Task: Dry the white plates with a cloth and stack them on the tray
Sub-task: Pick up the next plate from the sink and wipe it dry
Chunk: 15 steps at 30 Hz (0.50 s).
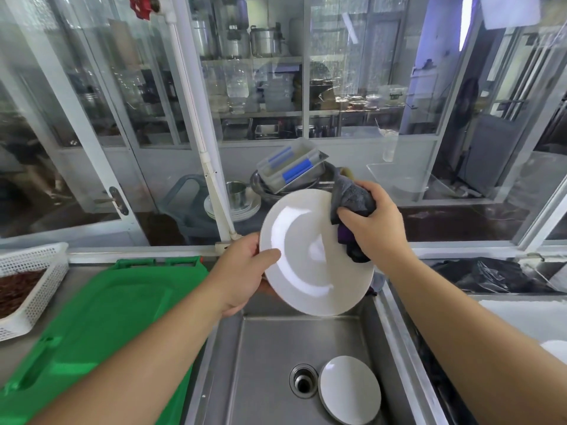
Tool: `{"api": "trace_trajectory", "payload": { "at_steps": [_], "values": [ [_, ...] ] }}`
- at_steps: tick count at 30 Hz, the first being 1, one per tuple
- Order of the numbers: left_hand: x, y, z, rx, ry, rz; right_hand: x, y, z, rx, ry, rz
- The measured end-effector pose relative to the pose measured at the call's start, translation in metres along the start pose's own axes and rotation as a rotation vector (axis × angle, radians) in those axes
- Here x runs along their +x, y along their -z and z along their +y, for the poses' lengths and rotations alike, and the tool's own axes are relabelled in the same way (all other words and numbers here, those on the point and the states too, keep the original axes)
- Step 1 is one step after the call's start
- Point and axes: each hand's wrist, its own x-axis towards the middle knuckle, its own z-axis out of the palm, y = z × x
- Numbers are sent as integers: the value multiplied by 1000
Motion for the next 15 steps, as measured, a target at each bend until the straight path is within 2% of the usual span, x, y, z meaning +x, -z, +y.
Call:
{"api": "trace_trajectory", "payload": {
  "at_steps": [5, 9, 12, 15],
  "values": [
    [1, -14, -9, -60, -141, 188, -15, -12, 11, 139, -177, 100],
    [-4, -28, -23, -161, -167, 293, -31, -30, 16, 312, -343, 184],
    [-9, -39, -36, -205, -176, 325, -38, -35, 21, 396, -440, 214],
    [-14, -46, -42, -275, -158, 292, -39, -33, 28, 380, -423, 229]
  ]
}}
